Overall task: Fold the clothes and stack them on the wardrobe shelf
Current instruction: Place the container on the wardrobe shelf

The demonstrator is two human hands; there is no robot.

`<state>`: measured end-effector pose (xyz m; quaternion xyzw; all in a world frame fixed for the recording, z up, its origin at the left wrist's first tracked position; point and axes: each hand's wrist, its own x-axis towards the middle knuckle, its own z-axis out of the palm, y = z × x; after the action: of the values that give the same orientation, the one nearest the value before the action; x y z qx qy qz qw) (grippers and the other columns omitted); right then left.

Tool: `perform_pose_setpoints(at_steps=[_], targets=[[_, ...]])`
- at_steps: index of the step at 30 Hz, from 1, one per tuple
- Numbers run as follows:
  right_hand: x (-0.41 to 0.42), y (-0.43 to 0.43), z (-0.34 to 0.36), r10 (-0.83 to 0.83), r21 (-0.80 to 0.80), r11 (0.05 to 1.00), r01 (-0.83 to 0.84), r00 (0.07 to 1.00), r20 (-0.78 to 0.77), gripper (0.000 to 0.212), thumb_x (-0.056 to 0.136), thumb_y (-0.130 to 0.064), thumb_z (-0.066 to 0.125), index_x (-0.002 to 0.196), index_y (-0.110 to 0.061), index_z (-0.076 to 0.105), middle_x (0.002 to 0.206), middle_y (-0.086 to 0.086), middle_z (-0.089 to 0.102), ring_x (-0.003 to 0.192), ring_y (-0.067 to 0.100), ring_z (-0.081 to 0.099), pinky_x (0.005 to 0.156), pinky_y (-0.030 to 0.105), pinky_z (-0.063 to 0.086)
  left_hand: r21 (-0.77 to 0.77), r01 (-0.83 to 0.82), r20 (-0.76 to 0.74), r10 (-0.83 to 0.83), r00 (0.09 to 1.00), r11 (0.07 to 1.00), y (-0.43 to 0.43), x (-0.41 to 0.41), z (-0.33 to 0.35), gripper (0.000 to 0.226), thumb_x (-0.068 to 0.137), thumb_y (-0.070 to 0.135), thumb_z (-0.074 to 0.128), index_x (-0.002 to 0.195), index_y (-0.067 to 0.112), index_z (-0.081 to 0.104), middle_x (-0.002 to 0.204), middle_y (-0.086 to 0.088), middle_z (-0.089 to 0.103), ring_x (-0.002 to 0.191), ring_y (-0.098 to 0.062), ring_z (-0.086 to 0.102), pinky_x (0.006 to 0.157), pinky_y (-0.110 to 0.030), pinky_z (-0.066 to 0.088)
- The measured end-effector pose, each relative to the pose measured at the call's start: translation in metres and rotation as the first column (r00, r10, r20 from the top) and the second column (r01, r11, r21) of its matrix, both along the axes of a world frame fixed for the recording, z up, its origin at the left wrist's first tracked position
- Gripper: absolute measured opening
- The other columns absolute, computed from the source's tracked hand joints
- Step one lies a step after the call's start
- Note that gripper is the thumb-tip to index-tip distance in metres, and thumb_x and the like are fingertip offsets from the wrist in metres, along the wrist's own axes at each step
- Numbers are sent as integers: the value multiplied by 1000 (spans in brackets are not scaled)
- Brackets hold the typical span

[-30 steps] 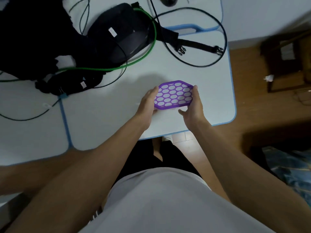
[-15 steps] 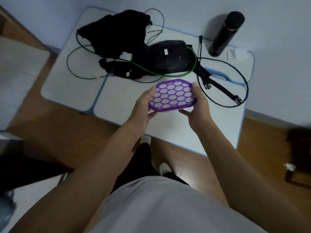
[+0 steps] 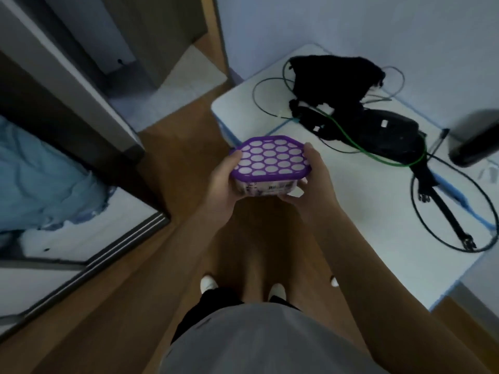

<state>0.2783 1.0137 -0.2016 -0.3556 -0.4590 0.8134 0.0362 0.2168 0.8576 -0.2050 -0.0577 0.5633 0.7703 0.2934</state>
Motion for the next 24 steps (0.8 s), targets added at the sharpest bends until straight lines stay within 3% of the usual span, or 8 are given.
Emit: perform_pose_setpoints(at_steps=[3, 8, 13, 18, 22, 24], targets=[[-11, -47, 13, 196, 14, 981, -195, 978, -70, 24, 94, -50, 56, 111, -33, 60, 100, -11, 76, 96, 16, 72, 83, 45, 58, -42, -116, -46, 114, 992, 992, -59, 2, 14, 29, 91, 46, 57, 104, 26, 74, 115, -6, 74, 105, -27, 71, 90, -52, 56], [-34, -146, 42, 409, 41, 912, -407, 912, -23, 42, 93, -47, 60, 130, -27, 55, 126, 1, 65, 113, 28, 63, 95, 54, 53, -76, -325, -89, 318, 944, 943, -167, 17, 34, 34, 95, 48, 53, 116, 24, 64, 113, -1, 75, 103, -23, 72, 95, -56, 53], [-49, -267, 57, 560, 48, 827, -561, 828, 32, 40, 91, -53, 60, 121, -27, 57, 122, 4, 64, 110, 30, 63, 88, 51, 56, -62, -478, -86, 472, 877, 876, -286, 40, 50, 51, 94, 51, 53, 133, 19, 58, 123, -2, 71, 117, -27, 65, 100, -55, 49], [-45, -376, 60, 701, 47, 712, -700, 713, 4, 50, 89, -54, 62, 131, -29, 51, 125, 2, 62, 112, 32, 63, 95, 59, 51, -90, -627, -113, 617, 779, 774, -395, 69, 55, 28, 91, 52, 57, 101, 30, 70, 104, 6, 76, 99, -13, 70, 80, -43, 59], [-39, -447, 65, 779, 124, 625, -771, 626, -30, 44, 93, -47, 60, 132, -27, 53, 127, 1, 65, 111, 26, 65, 78, 47, 58, -94, -727, -84, 722, 686, 680, -464, 85, 56, 23, 86, 49, 60, 85, 30, 74, 92, 6, 76, 87, -11, 69, 71, -39, 59], [-38, -476, 68, 791, 199, 605, -771, 611, -39, 43, 95, -43, 59, 133, -25, 54, 124, 1, 68, 107, 23, 68, 79, 45, 58, -93, -753, -78, 749, 658, 651, -490, 89, 56, 26, 84, 51, 60, 86, 30, 74, 92, 5, 76, 88, -12, 69, 65, -35, 58]])
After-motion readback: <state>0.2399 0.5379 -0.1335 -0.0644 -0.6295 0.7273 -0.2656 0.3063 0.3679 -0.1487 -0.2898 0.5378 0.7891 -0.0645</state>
